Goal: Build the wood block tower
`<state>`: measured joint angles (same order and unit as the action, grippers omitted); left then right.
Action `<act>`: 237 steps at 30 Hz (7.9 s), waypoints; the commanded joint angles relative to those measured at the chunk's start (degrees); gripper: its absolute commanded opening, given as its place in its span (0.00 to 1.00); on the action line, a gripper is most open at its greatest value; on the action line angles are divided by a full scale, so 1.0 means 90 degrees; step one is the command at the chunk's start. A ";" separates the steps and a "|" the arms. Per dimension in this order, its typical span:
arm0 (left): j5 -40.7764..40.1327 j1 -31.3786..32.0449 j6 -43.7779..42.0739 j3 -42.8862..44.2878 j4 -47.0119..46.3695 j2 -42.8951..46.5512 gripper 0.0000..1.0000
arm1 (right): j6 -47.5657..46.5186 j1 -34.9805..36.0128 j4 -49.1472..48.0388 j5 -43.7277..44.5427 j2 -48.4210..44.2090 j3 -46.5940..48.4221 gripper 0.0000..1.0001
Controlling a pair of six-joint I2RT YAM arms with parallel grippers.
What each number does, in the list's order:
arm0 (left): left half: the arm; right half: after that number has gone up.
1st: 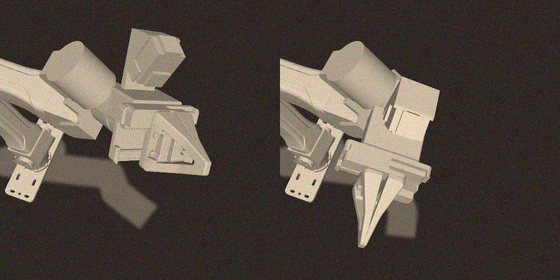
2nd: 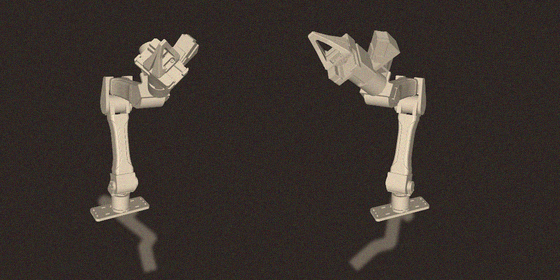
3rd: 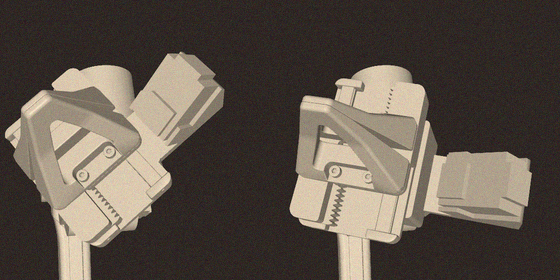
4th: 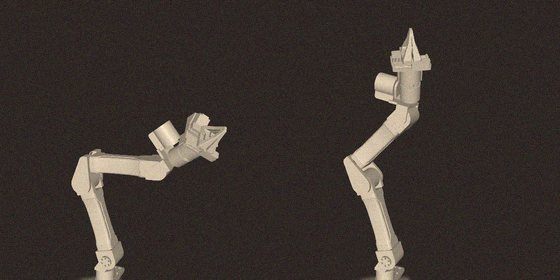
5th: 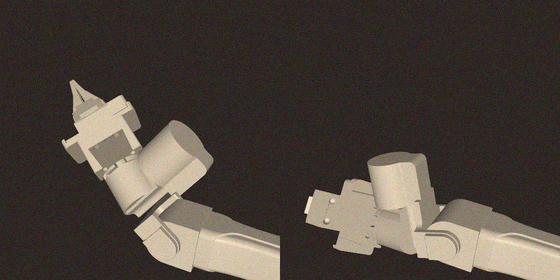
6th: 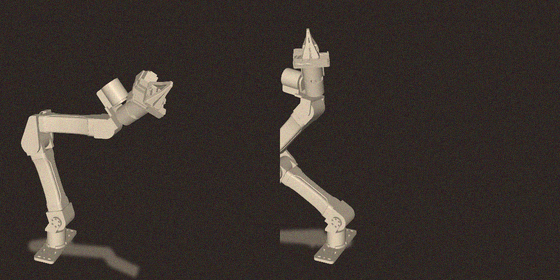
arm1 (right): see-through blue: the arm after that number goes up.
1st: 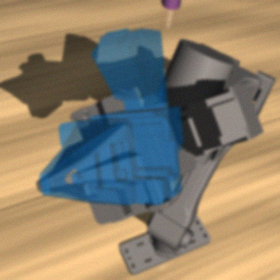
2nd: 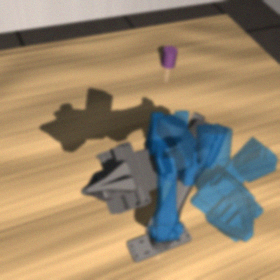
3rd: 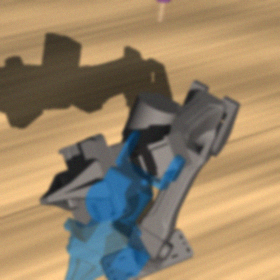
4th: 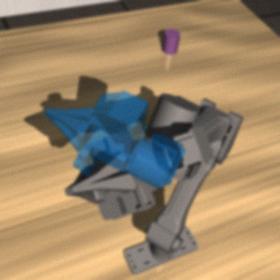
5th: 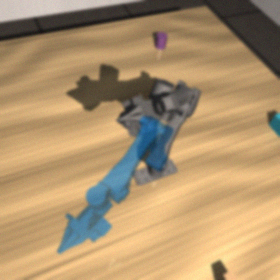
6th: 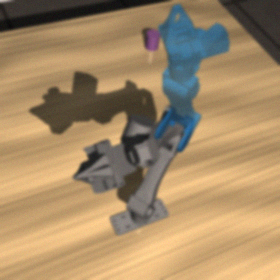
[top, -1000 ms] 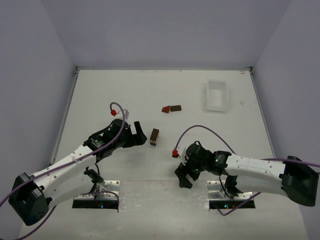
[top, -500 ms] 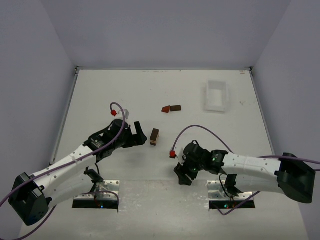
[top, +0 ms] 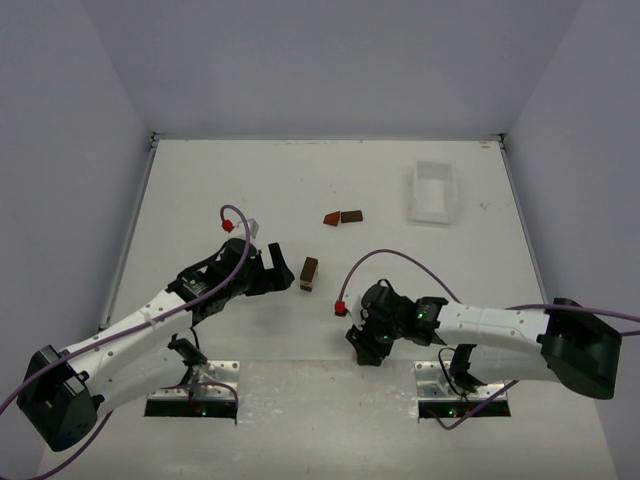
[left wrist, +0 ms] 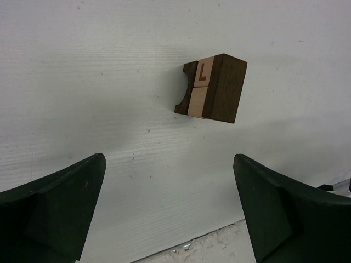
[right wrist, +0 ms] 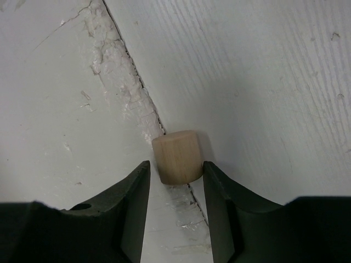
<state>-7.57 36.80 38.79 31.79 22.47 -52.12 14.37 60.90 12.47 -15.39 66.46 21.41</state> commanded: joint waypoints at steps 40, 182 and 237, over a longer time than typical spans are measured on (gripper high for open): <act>0.4271 0.0062 -0.0774 -0.0365 -0.2255 -0.0075 0.92 | -0.1244 0.0039 -0.5154 0.0547 -0.0572 -0.0381 0.00; -0.0868 0.1083 -0.0826 0.5183 0.3011 -0.4712 0.00 | 0.0347 -0.1982 -0.1986 0.5932 -0.1555 -0.0797 0.99; -0.0758 0.1021 -0.1085 0.4900 0.2765 -0.4800 0.04 | 0.0206 -0.1982 -0.2017 0.5808 -0.1556 -0.0805 0.99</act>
<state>-13.96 46.41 29.78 75.20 48.93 -94.89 16.76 43.27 -3.81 36.84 52.56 13.06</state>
